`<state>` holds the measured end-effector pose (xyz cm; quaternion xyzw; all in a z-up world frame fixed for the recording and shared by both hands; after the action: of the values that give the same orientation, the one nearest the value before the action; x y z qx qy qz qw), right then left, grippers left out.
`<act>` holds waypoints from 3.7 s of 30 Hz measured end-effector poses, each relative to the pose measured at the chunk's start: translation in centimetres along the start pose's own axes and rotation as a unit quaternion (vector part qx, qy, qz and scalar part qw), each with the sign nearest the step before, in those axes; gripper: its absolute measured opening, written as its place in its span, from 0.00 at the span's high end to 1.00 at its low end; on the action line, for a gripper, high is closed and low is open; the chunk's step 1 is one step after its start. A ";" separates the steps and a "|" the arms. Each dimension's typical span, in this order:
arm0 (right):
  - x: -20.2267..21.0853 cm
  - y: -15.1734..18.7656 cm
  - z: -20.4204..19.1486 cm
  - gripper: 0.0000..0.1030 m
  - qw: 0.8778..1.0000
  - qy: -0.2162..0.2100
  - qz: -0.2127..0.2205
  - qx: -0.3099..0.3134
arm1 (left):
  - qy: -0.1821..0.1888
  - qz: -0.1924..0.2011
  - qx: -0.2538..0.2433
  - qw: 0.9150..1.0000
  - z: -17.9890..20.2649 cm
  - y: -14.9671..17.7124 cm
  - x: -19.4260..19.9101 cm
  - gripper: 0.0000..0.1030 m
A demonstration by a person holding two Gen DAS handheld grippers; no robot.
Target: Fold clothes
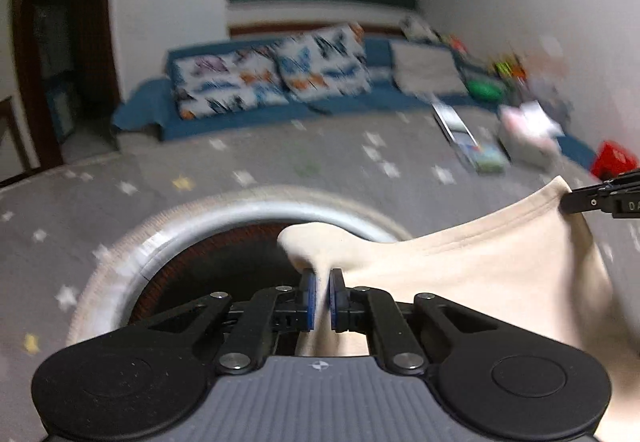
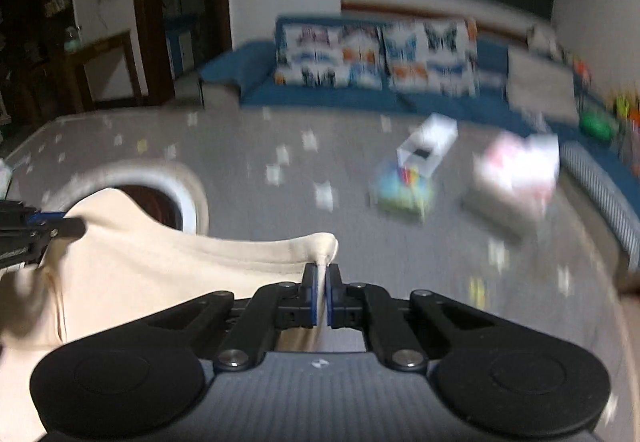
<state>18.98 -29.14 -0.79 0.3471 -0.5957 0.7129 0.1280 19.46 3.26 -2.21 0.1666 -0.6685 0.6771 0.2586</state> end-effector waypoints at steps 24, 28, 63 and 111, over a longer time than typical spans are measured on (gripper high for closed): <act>6.7 10.6 -5.9 0.78 0.992 -0.087 -0.065 0.060 | 0.094 -0.068 -0.013 0.993 5.6 8.0 5.4 0.88; 8.8 11.8 -1.6 0.77 0.997 -0.047 -0.053 0.003 | 0.104 -0.063 -0.035 0.992 7.0 9.2 5.9 0.88; 3.7 8.3 9.0 0.65 0.996 0.081 -0.045 -0.005 | 0.016 -0.041 -0.011 0.999 0.7 6.9 6.6 0.87; 2.1 9.4 6.9 0.46 0.992 0.100 -0.082 0.013 | -0.278 0.011 0.226 0.934 -21.9 13.3 17.0 0.88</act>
<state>14.23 -38.51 -6.22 0.3234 -0.5403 0.7388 0.2400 0.67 27.50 -4.53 0.3952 -0.5452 0.7393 0.0103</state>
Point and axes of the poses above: each gripper's, at about its wrist camera, not at the fingertips, and x roughly against the way its jaws point, z to its right, y to its underside, the point moved 6 cm from there along -x, roughly the way its jaws point, and after that the axes turned 2 degrees about x, right-handed, at the moved point
